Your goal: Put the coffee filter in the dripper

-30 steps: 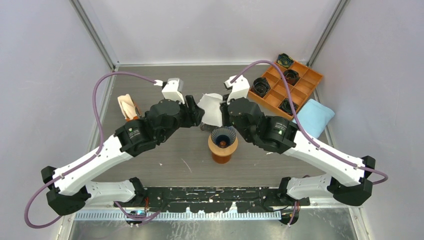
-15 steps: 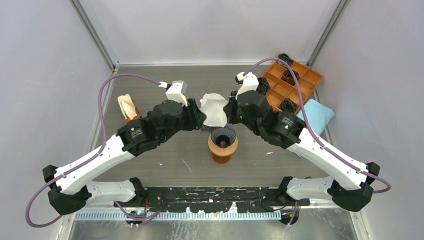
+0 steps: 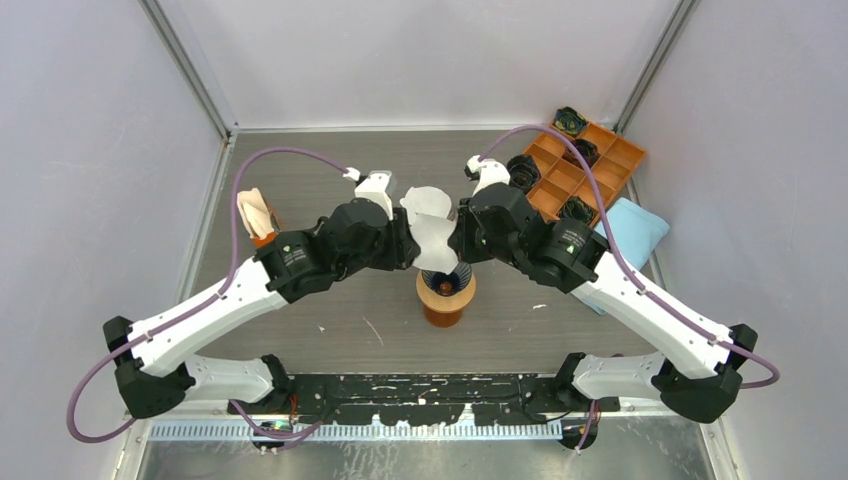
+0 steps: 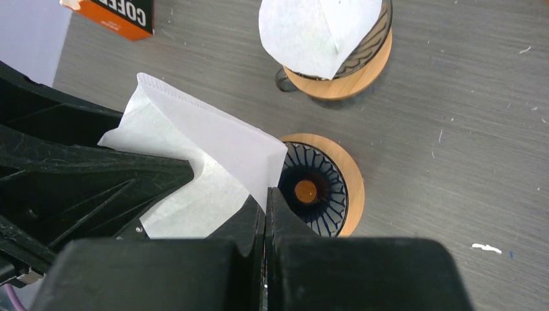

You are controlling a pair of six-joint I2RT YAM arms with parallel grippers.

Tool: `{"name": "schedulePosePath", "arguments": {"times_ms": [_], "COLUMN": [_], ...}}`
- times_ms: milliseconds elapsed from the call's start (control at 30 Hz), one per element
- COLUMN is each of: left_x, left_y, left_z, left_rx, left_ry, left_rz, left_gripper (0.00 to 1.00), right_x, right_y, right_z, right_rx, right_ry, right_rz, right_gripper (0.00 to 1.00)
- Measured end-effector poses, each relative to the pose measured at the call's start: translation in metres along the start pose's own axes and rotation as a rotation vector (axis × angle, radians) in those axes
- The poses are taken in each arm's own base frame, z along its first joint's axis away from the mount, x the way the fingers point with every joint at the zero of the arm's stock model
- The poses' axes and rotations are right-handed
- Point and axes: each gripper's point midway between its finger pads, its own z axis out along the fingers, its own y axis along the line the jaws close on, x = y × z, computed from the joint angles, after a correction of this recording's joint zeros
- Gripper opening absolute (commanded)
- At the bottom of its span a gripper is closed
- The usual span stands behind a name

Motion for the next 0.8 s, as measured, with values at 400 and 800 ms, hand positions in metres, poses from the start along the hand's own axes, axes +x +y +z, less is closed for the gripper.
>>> {"name": "schedulePosePath", "arguments": {"times_ms": [400,800], "left_x": [0.024,0.05], "left_y": [-0.008,-0.003], "left_z": [0.013,0.034], "left_rx": [0.013,-0.031], "left_ry": [0.131,0.242], "left_rz": [0.024,0.047], "left_gripper": [0.38,0.39], "right_x": [0.019,0.053], "right_y": [-0.011,-0.043], "right_z": [0.003,0.025], "right_rx": [-0.008,0.055], "right_ry": [0.108,0.223], "right_rz": [0.045,0.081], "right_gripper": [0.01,0.01]}}
